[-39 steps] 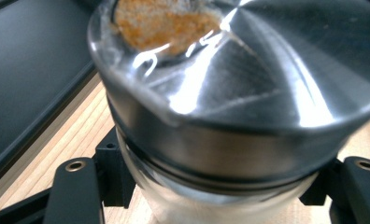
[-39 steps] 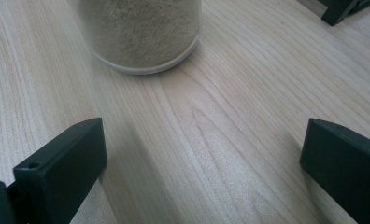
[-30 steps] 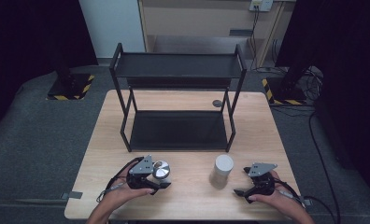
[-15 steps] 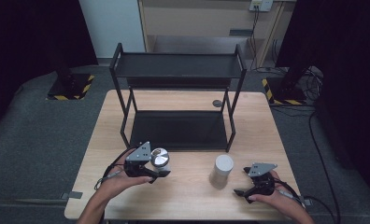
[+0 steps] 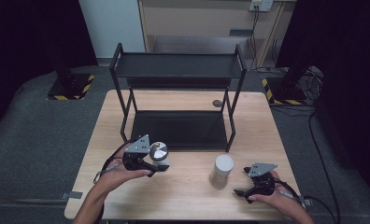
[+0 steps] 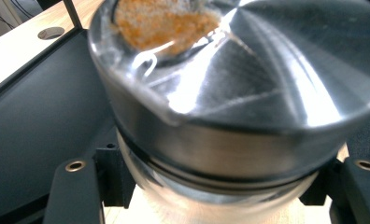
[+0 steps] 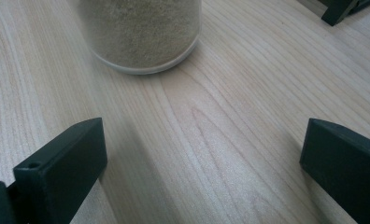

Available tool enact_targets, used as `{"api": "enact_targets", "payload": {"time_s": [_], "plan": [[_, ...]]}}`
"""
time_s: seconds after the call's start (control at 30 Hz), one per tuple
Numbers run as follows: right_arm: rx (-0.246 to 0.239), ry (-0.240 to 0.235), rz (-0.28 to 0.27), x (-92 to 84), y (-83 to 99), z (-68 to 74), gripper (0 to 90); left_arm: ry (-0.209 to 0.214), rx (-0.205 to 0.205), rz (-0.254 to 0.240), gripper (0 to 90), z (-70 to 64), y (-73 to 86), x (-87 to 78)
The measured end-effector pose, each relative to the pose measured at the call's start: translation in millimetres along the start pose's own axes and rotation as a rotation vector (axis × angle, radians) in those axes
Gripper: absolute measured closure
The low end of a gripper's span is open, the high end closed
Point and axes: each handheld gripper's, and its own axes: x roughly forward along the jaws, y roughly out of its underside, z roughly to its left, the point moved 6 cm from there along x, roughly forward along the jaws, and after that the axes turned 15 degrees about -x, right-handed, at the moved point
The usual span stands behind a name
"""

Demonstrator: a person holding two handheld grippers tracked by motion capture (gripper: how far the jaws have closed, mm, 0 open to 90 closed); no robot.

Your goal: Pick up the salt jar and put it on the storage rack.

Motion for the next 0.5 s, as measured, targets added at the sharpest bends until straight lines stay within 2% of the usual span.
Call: {"api": "enact_targets", "payload": {"time_s": [0.27, 0.5], "plan": [[0.001, -0.001, 0.001, 0.0, 0.1, 0.1, 1.4, -0.001, 0.001, -0.004, 29.8, 2.4, -8.7, -5.1], [0.001, -0.001, 0.001, 0.0, 0.1, 0.1, 1.5, 0.009, 0.023, 0.006, 29.8, 2.4, -26.9, -11.6]]}}
